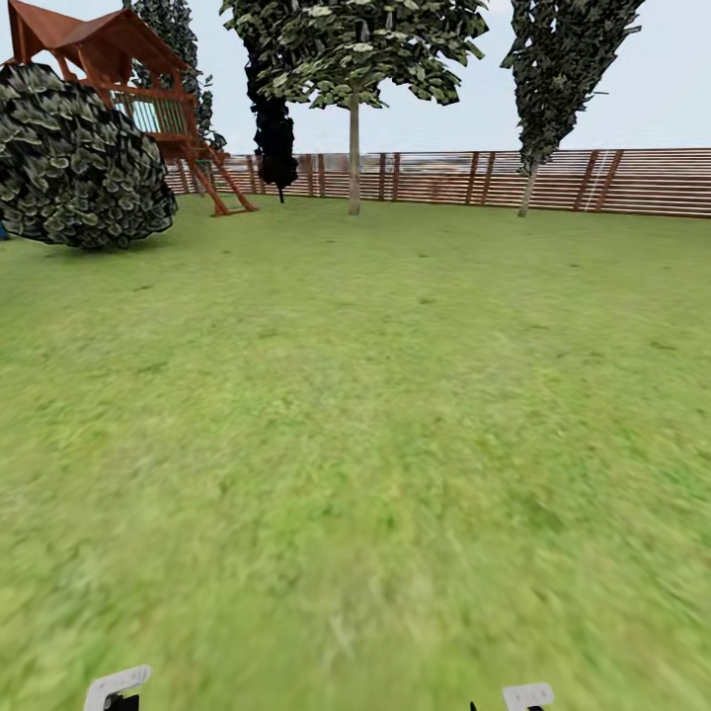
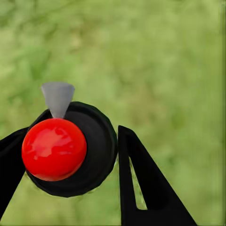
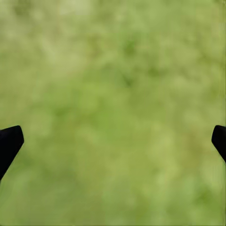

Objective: In the garden, pick up the pesticide atomizer on the floor and spray pesticide onto both trees until each tree trunk is fully covered.

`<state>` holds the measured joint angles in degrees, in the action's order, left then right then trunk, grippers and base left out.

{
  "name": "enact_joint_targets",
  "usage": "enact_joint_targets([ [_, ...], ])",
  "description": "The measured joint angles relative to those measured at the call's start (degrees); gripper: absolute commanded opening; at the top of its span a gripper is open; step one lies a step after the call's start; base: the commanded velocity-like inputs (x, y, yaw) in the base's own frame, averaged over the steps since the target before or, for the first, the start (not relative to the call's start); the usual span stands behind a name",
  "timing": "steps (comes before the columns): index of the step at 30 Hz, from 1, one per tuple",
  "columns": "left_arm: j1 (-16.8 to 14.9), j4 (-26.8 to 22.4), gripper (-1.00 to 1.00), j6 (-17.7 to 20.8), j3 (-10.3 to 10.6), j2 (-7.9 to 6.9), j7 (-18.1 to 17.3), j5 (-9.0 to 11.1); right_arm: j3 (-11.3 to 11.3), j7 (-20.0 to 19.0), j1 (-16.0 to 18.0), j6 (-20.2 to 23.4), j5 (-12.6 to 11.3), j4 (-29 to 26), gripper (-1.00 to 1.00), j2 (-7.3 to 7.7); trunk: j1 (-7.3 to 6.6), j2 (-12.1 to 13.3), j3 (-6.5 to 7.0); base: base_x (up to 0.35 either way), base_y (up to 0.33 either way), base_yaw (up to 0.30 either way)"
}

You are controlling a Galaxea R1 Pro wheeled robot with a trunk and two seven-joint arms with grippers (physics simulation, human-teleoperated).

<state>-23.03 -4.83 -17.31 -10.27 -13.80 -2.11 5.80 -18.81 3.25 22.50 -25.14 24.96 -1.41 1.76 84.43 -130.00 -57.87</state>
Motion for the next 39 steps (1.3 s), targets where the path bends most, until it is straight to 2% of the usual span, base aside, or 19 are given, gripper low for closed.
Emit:
enact_joint_targets([
  [39,0.00,0.00,-1.00,0.00,0.00,0.00,0.00,-0.07,0.00,-0.03,-0.01,0.00,0.00,0.00,1.00,-0.04,0.00,0.00,0.00,0.339,0.000,0.000],
])
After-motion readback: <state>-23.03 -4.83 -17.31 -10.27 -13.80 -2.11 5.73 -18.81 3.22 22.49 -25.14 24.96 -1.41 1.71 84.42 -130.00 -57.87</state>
